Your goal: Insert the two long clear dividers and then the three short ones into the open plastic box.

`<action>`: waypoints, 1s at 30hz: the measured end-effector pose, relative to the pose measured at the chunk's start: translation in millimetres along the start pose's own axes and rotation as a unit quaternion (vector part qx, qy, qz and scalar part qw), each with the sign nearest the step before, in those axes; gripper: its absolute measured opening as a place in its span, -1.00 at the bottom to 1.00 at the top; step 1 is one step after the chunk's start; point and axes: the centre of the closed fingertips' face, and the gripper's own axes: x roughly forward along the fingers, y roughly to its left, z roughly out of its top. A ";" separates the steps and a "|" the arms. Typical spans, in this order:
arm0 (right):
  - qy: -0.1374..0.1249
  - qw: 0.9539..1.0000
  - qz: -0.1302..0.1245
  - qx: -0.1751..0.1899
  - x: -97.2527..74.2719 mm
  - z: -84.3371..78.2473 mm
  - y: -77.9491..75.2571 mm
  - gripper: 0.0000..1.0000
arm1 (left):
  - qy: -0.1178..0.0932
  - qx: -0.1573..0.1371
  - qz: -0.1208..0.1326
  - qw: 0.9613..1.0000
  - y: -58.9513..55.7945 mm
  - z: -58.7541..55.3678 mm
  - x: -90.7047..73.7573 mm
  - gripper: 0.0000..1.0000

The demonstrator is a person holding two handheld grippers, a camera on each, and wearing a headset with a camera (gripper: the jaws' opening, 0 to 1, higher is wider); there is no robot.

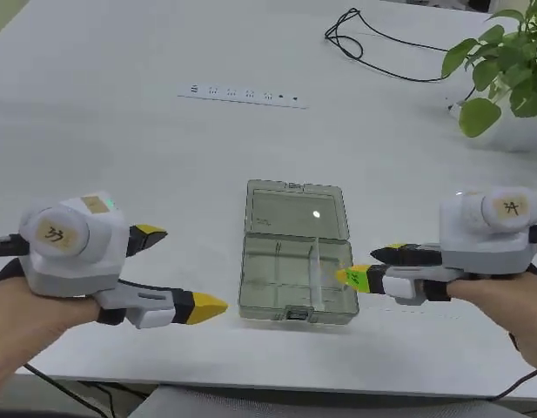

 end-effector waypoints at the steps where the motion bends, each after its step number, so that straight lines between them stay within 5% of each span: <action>1: -0.003 1.000 0.003 -0.006 -1.2 0.0 0.2 0.08 | 0.001 -0.001 0.001 1.000 0.2 -0.3 0.0 0.73; 13: -0.033 0.994 0.047 -0.092 -18.9 -1.0 6.6 0.41 | 0.036 -0.034 0.032 0.998 11.9 -16.5 3.4 0.58; 30: -0.055 0.984 0.067 -0.153 -37.0 -27.3 -5.1 0.61 | 0.127 -0.072 0.065 0.987 27.6 -50.2 18.3 0.31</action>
